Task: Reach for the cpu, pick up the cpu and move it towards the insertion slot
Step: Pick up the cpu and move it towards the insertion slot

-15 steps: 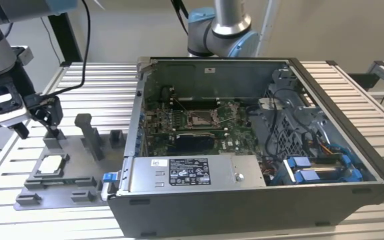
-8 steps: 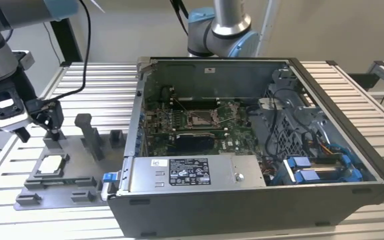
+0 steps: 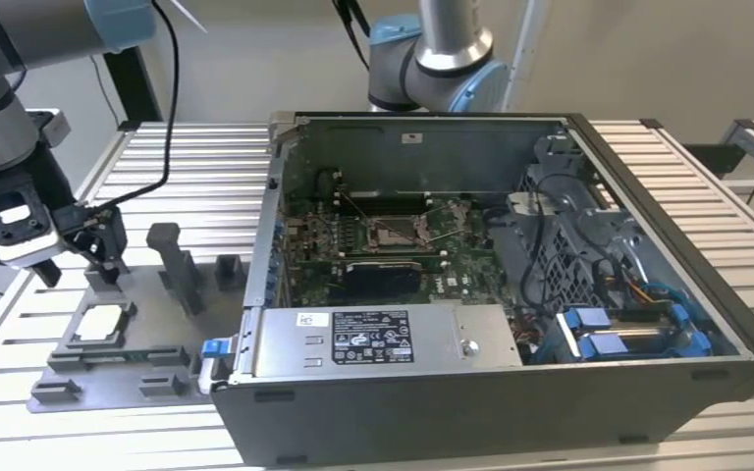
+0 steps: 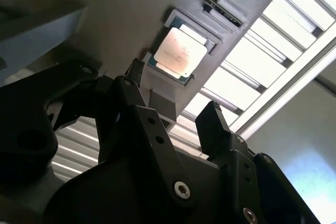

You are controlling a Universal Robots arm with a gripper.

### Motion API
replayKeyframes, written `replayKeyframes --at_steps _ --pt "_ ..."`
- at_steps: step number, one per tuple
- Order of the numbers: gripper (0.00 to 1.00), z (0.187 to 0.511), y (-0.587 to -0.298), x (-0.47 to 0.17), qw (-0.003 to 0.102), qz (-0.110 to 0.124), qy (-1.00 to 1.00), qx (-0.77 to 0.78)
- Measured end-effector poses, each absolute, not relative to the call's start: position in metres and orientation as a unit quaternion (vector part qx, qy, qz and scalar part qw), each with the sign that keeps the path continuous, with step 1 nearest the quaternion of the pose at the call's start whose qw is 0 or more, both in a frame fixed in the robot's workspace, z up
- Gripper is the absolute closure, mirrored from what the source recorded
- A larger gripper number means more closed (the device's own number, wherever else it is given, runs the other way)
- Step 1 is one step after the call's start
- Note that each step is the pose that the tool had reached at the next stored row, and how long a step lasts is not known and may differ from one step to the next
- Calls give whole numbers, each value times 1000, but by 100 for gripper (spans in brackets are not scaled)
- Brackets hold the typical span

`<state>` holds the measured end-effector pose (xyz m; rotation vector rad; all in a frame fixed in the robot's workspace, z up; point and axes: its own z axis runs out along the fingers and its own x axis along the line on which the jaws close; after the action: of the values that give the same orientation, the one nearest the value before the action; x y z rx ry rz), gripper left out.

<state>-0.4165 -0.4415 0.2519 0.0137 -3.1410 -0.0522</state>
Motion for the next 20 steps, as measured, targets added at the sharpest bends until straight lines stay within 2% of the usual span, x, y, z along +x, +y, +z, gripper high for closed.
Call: replayKeyframes --at_steps 20 --pt "0 228 -442 -420 0 -17 -1000 4"
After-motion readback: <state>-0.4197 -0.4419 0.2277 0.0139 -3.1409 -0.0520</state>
